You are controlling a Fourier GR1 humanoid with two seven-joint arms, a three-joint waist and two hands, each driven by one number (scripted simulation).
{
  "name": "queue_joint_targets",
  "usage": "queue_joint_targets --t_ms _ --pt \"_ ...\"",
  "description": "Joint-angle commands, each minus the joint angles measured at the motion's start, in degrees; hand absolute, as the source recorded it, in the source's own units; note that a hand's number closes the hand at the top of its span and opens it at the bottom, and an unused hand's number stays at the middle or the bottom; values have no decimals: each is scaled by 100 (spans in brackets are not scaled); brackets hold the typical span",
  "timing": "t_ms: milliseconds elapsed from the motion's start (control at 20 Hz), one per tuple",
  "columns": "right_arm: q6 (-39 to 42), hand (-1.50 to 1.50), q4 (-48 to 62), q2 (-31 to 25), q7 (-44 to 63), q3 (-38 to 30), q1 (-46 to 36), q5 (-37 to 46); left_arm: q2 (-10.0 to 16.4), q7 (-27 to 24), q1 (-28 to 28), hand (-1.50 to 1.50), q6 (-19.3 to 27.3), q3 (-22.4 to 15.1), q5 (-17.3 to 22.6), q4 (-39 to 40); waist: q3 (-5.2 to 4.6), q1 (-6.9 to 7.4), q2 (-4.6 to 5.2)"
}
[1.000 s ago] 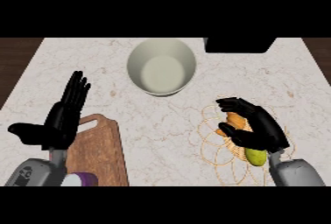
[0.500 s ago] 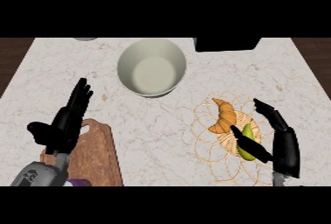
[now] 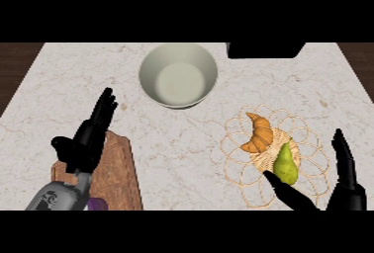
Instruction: Pick the pear from the placemat and place it in the bowl
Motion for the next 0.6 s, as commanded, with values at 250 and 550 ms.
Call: queue_joint_targets --t_ms 250,550 --pt "1575 -150 -1521 -722 2885 -555 148 428 -14 293 -140 0 -68 107 -162 -123 5 68 15" --pt "2383 -150 -952 -512 4625 -329 -934 935 -55 324 -144 0 -228 209 -147 -132 3 160 33"
